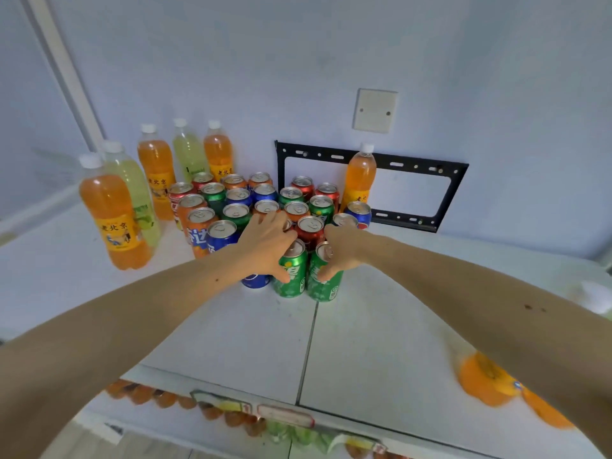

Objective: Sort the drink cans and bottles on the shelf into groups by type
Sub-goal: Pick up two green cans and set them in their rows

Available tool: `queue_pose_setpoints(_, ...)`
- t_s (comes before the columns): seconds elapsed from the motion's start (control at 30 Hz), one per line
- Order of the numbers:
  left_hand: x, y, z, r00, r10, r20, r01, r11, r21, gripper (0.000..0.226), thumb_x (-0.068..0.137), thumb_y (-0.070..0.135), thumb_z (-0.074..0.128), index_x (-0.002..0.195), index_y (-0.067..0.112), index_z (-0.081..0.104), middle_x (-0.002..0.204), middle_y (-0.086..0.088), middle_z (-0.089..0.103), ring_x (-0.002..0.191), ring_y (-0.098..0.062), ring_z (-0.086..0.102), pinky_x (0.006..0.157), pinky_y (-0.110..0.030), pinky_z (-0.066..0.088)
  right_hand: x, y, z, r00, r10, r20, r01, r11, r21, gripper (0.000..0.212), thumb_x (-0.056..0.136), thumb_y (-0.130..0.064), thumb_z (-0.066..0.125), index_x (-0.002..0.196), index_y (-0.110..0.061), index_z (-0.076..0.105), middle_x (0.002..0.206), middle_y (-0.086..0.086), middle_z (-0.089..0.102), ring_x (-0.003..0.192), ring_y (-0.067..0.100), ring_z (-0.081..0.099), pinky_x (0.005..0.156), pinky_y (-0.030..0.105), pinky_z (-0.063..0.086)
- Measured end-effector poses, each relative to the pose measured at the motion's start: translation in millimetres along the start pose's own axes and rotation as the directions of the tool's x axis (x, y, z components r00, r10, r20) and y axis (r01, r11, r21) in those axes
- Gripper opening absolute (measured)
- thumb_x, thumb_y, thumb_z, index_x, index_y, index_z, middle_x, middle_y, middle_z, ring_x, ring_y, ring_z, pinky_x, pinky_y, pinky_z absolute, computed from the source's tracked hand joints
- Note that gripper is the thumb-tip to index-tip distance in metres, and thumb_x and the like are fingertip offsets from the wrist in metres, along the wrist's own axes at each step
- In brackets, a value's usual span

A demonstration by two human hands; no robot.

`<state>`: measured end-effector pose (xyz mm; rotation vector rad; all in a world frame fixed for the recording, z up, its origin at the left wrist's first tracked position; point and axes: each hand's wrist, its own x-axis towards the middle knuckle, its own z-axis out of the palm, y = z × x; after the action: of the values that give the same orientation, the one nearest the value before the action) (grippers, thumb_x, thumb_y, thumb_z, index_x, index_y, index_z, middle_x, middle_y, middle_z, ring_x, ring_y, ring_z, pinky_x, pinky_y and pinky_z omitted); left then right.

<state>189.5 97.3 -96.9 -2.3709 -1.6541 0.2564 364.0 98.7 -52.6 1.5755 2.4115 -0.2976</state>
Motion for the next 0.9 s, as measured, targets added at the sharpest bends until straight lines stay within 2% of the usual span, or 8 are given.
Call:
queue_pose_setpoints(0.13,-3.9,6.9,7.9,0.997,-0.069,-0.043,0.067,0.997,-0.042,0.087,0.064,0.07,0.07,0.13,0.017,0.049,0.131,-0.01,0.037,0.121,-0.029,0.034,0.095,-0.044,0.036,7.2,-0.4,22.8,0.997,0.02,-0.076,-0.017,0.999,0.042,0.078,0.068,-0.046,0.081,0.123,-0.008,0.041,0.111,0.008,0.058,0.09,0.023,0.053,0.074,0.035,0.051)
queue_pose_setpoints(0.27,-12.4,11.6,9.2,0.99,-0.106,-0.092,0.098,0.992,-0.082,0.088,0.062,0.069,0.072,0.127,0.013,0.051,0.13,-0.009,0.04,0.119,-0.028,0.036,0.095,-0.044,0.037,6.2,-0.7,35.4,0.99,0.034,-0.138,-0.017,0.993,0.121,0.074,0.07,-0.038,0.081,0.124,-0.01,0.039,0.115,0.01,0.059,0.097,0.027,0.058,0.072,0.035,0.05)
queue_pose_setpoints(0.5,-37.5,16.8,11.4,0.987,-0.022,-0.162,0.009,0.997,-0.079,0.085,0.062,0.062,0.077,0.125,0.014,0.045,0.129,-0.006,0.044,0.118,-0.027,0.038,0.096,-0.041,0.037,-15.6,-6.1,45.3,0.975,0.114,-0.189,-0.077,0.978,0.192,0.074,0.068,-0.038,0.083,0.123,-0.012,0.041,0.121,0.01,0.058,0.106,0.03,0.058,0.088,0.046,0.053)
queue_pose_setpoints(0.67,-67.7,9.0,11.9,0.983,0.06,-0.176,-0.075,0.994,-0.083,0.083,0.061,0.062,0.078,0.121,0.016,0.044,0.123,-0.005,0.052,0.114,-0.027,0.042,0.096,-0.039,0.036,-43.7,-28.9,51.4,0.97,0.162,-0.18,-0.122,0.969,0.214,0.073,0.07,-0.029,0.083,0.128,-0.013,0.042,0.131,0.009,0.056,0.115,0.03,0.055,0.092,0.039,0.05)
queue_pose_setpoints(0.77,-89.5,1.7,9.5,0.98,0.092,-0.178,-0.112,0.988,-0.106,0.082,0.062,0.059,0.079,0.12,0.014,0.043,0.118,-0.007,0.057,0.113,-0.028,0.043,0.09,-0.038,0.034,-59.6,-47.1,56.8,0.964,0.188,-0.187,-0.143,0.963,0.23,0.072,0.071,-0.026,0.083,0.129,-0.012,0.042,0.133,0.01,0.056,0.117,0.03,0.054,0.088,0.034,0.046)
queue_pose_setpoints(0.9,-116.1,-9.1,2.6,0.986,0.116,-0.122,-0.136,0.976,-0.171,0.082,0.064,0.057,0.08,0.122,0.015,0.041,0.114,-0.007,0.062,0.101,-0.028,0.053,0.073,-0.035,0.038,-77.8,-73.3,62.8,0.958,0.207,-0.198,-0.161,0.961,0.222,0.074,0.071,-0.026,0.084,0.129,-0.012,0.041,0.133,0.01,0.055,0.117,0.03,0.054,0.084,0.032,0.045)
